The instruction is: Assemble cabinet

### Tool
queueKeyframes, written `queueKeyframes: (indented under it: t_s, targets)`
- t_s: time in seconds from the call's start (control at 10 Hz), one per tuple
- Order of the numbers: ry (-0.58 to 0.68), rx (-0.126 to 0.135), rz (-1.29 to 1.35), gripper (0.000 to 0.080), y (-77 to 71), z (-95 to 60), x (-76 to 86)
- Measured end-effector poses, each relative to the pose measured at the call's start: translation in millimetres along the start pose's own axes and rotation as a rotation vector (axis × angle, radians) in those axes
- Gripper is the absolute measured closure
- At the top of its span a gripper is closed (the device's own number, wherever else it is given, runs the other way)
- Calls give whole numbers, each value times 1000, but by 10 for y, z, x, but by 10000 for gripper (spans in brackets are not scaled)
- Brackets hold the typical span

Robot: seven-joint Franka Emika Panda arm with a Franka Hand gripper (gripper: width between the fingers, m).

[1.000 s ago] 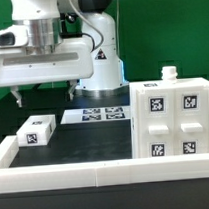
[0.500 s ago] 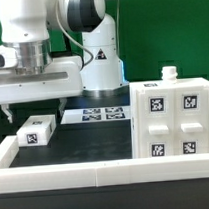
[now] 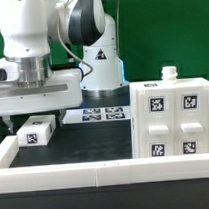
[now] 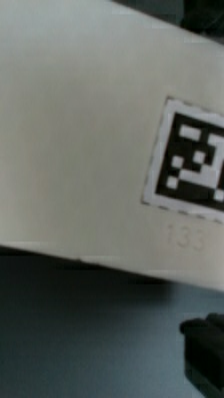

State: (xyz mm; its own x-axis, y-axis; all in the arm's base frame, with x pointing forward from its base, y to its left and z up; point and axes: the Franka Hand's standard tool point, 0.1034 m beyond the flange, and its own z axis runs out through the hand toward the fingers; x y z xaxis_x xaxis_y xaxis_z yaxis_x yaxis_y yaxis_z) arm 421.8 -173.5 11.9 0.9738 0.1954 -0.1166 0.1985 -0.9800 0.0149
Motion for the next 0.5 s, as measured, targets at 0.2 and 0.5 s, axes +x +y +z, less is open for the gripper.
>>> queueKeyframes:
  t_s: [0.2, 0.5]
  targets:
    - [0, 0, -2, 3, -9, 2, 2]
    - [0, 0, -3, 239, -12, 2, 5]
